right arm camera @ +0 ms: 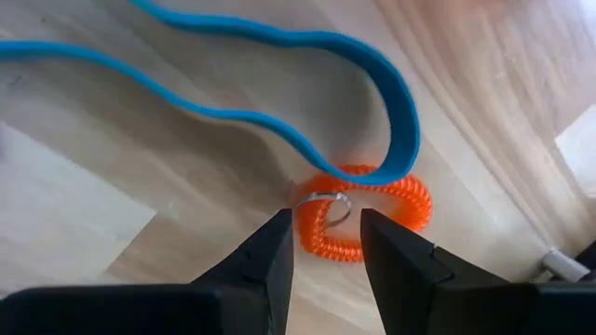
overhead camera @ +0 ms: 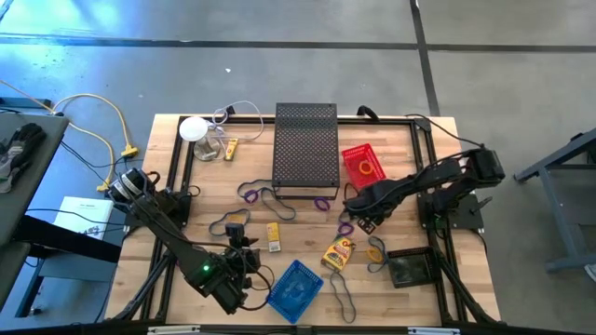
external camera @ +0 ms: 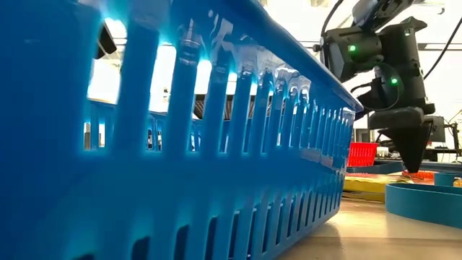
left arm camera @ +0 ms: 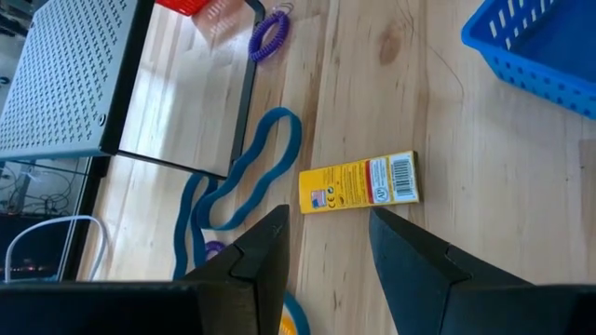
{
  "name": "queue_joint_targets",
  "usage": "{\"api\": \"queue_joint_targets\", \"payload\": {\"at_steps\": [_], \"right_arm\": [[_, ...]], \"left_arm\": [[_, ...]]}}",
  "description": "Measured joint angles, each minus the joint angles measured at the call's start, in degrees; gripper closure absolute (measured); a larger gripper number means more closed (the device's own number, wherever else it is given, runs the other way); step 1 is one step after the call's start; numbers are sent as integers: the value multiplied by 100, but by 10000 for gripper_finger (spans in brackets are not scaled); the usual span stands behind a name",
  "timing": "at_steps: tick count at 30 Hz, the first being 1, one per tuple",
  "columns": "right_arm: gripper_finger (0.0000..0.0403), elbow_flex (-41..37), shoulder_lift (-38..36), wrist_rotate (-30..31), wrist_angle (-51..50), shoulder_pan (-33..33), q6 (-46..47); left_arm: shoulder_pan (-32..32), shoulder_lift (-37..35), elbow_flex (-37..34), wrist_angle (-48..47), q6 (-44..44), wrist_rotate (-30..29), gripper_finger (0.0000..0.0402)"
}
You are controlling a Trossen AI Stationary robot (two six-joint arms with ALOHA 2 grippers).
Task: Pick & Place Office Desk Supplies
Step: Put the orange spring keychain into the red bin
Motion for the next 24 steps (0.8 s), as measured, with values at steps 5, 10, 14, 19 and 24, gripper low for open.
{"api": "queue_joint_targets", "payload": {"at_steps": [5, 10, 14, 19, 24], "right_arm": [[288, -2, 24, 69, 2, -107, 172], [288, -299, 12, -162, 349, -238, 248], [288, -623, -42, -310, 837, -300, 203], [290, -660, -59, -173, 872, -304, 162], [317, -664, -59, -104, 837, -306, 40]], "left_arm": [[0, 0, 0, 24, -1, 1, 261], [0, 0, 0, 46, 0, 0, 261], [0, 0, 0, 46, 0, 1, 261], [17, -3, 0, 50, 37, 0, 261], [57, -5, 0, 83, 37, 0, 261]]}}
